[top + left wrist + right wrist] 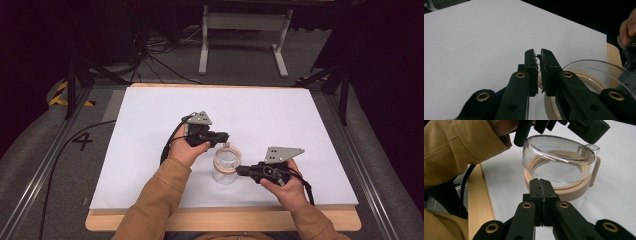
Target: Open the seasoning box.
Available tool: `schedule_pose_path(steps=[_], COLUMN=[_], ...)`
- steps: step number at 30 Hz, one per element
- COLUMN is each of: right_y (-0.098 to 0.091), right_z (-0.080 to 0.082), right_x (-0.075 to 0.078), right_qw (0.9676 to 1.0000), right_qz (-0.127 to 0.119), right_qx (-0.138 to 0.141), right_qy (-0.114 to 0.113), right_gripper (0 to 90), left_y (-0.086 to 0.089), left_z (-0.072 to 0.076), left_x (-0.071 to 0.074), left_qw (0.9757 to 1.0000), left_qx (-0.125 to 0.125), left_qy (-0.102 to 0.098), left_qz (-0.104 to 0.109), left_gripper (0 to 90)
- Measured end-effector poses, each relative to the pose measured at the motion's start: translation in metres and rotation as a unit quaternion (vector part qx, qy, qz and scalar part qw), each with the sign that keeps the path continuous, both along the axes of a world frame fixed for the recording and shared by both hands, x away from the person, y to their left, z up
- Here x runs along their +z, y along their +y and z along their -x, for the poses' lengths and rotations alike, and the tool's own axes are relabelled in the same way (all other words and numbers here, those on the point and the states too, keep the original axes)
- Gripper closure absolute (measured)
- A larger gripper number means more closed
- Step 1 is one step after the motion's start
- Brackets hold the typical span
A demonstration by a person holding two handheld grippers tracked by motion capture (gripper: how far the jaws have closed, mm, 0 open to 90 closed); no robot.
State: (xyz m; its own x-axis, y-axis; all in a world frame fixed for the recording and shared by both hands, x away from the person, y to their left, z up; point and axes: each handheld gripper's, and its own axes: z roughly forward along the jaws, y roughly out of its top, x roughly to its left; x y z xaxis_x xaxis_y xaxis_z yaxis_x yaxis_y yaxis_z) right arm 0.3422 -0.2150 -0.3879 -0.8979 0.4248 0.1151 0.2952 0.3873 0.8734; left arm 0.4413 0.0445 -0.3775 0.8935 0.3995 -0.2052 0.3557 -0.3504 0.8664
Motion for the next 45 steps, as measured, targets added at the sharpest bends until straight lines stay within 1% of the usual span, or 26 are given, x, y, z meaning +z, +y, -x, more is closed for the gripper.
schedule_pose_path(steps=[1,2,6,7,8,9,11,14,15,17,18,20,23,25,26,27,29,30,31,33,36,37,38,41,42,45], right_y=[0.000,0.000,-0.001,0.000,0.000,0.000,0.001,0.003,0.004,0.005,0.006,0.007,0.008,0.009,0.009,0.009,0.009,0.009,0.009,0.009,0.010,0.010,0.011,0.010,0.009,0.007], right_z=[0.000,0.000,-0.001,-0.001,-0.002,-0.002,-0.004,-0.008,-0.010,-0.012,-0.014,-0.017,-0.020,-0.023,-0.025,-0.027,-0.031,-0.033,-0.034,-0.038,-0.041,-0.042,-0.043,-0.045,-0.047,-0.050], right_x=[0.000,0.001,0.004,0.006,0.008,0.008,0.010,0.013,0.014,0.017,0.019,0.021,0.024,0.027,0.028,0.029,0.031,0.032,0.032,0.033,0.034,0.034,0.034,0.033,0.032,0.030], right_qw=[1.0000,1.0000,1.0000,0.9999,0.9999,0.9999,0.9998,0.9997,0.9996,0.9995,0.9993,0.9990,0.9988,0.9984,0.9983,0.9982,0.9979,0.9979,0.9978,0.9977,0.9976,0.9976,0.9975,0.9975,0.9976,0.9976], right_qz=[0.000,0.000,-0.002,-0.002,-0.002,-0.002,-0.004,-0.010,-0.011,-0.014,-0.017,-0.019,-0.023,-0.028,-0.031,-0.033,-0.039,-0.039,-0.041,-0.044,-0.039,-0.039,-0.039,-0.043,-0.041,-0.041], right_qx=[0.000,0.000,0.000,0.000,0.002,0.002,0.005,0.010,0.011,0.015,0.017,0.022,0.025,0.028,0.028,0.028,0.029,0.029,0.029,0.026,0.021,0.019,0.017,0.010,0.006,-0.003], right_qy=[-0.001,-0.002,-0.009,-0.011,-0.016,-0.016,-0.018,-0.022,-0.023,-0.025,-0.029,-0.033,-0.036,-0.040,-0.041,-0.042,-0.043,-0.044,-0.043,-0.046,-0.054,-0.055,-0.056,-0.055,-0.056,-0.055], right_gripper=[90.0,90.0,90.0,90.0,90.0,90.0,90.0,90.0,90.0,90.0,90.0,90.0,90.0,90.0,90.0,90.0,90.0,90.0,90.0,90.0,90.0,90.0,90.0,90.0,90.0,90.0], left_y=[0.001,0.002,0.007,0.013,0.013,0.016,0.023,0.033,0.036,0.043,0.047,0.054,0.059,0.065,0.067,0.070,0.075,0.077,0.081,0.085,0.091,0.092,0.093,0.096,0.095,0.096], left_z=[0.001,0.001,0.005,0.008,0.008,0.008,0.010,0.014,0.015,0.017,0.019,0.021,0.024,0.028,0.029,0.030,0.032,0.033,0.034,0.035,0.037,0.036,0.036,0.036,0.036,0.036], left_x=[0.001,0.002,0.006,0.009,0.009,0.010,0.010,0.009,0.008,0.007,0.006,0.006,0.004,0.002,0.002,0.000,0.000,-0.001,-0.002,-0.003,-0.005,-0.006,-0.007,-0.008,-0.009,-0.010], left_qw=[1.0000,0.9999,1.0000,1.0000,1.0000,0.9999,0.9998,0.9996,0.9994,0.9992,0.9990,0.9986,0.9981,0.9975,0.9971,0.9970,0.9962,0.9960,0.9957,0.9951,0.9939,0.9940,0.9937,0.9931,0.9930,0.9929], left_qx=[0.005,0.006,0.005,0.009,0.009,0.010,0.017,0.028,0.033,0.038,0.044,0.050,0.058,0.067,0.071,0.073,0.080,0.084,0.086,0.092,0.101,0.100,0.102,0.105,0.106,0.105], left_qy=[0.003,-0.002,-0.004,-0.001,-0.001,-0.004,0.000,0.002,0.003,0.001,0.004,0.011,0.011,0.016,0.016,0.016,0.021,0.023,0.023,0.026,0.033,0.030,0.034,0.039,0.041,0.043], left_qz=[0.004,0.008,0.003,0.000,0.000,0.000,-0.004,-0.007,-0.005,-0.010,-0.009,-0.016,-0.015,-0.019,-0.025,-0.021,-0.027,-0.022,-0.027,-0.024,-0.029,-0.032,-0.029,-0.034,-0.031,-0.036], left_gripper=[83.8,83.9,85.5,86.0,86.1,86.1,86.2,86.4,86.5,86.6,86.6,86.6,86.6,86.6,86.6,86.7,86.6,86.6,86.6,86.6,86.5,86.5,86.5,86.4,86.2,86.0])
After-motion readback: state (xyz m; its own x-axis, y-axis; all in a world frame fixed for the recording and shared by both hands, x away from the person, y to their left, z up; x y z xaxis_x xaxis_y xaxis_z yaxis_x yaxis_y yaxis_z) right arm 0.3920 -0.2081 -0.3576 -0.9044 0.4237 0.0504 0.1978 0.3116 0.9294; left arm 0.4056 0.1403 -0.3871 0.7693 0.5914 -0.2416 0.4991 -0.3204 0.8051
